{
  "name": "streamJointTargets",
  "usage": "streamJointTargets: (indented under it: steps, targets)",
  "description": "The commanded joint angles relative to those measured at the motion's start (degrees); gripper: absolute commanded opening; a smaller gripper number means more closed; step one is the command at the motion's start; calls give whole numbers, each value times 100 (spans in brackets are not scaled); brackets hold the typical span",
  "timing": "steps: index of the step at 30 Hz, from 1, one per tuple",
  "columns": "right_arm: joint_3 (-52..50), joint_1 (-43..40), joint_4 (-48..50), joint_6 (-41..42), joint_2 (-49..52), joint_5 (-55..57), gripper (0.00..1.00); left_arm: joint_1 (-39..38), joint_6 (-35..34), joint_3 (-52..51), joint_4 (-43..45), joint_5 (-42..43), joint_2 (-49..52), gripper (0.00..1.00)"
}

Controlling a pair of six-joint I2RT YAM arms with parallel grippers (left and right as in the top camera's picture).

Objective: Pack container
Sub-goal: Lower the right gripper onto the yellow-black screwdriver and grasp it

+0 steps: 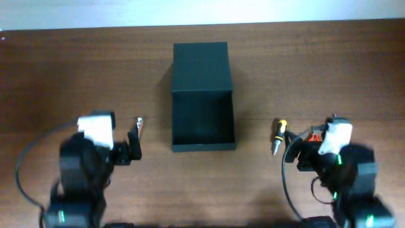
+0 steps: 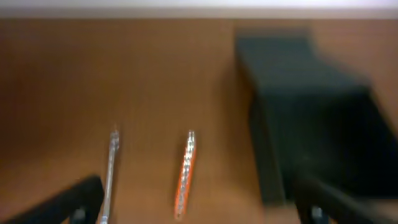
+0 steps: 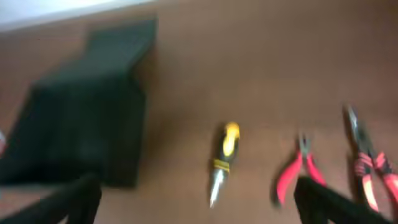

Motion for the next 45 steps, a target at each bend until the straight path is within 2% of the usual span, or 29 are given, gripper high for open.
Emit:
streamJointTargets:
  steps: [1,4,6,10,18,24,27,37,41,45]
  targets:
    - [1711,24,-1235,79,1661,-55,99,-15,208,1309,-973,-39,1646,99]
    - [2815,26,-2393,79,2898,-92,99,-17,293,2135,-1805,-39,2656,99]
    - [3211,24,-2800,35,3700,-160,99,-17,289,2503,-2162,-39,3287,99]
    - [3156,24,-2514,39,4951,-162,99,-17,289,2538,-2264,-39,3757,99]
    - [3045,24,-1434,83,6640,-162,100,-17,293,2538,-2201,-44,3759,99]
    - [2907,22,-1152,243,6769,-133,98,-17,293,2538,-2199,-44,3759,99]
    - [2555,24,-870,590,6769,-50,98,-17,291,2538,-2199,-44,3759,99]
    - [1722,-122,-271,809,6769,-2,97,-17,289,2538,-2210,-39,3759,99]
    - [1685,-208,-229,807,6769,146,90,-17,286,2538,-2251,-37,3759,99]
    - [1659,-197,-229,804,6769,256,74,-17,286,2538,-2249,-37,3759,99]
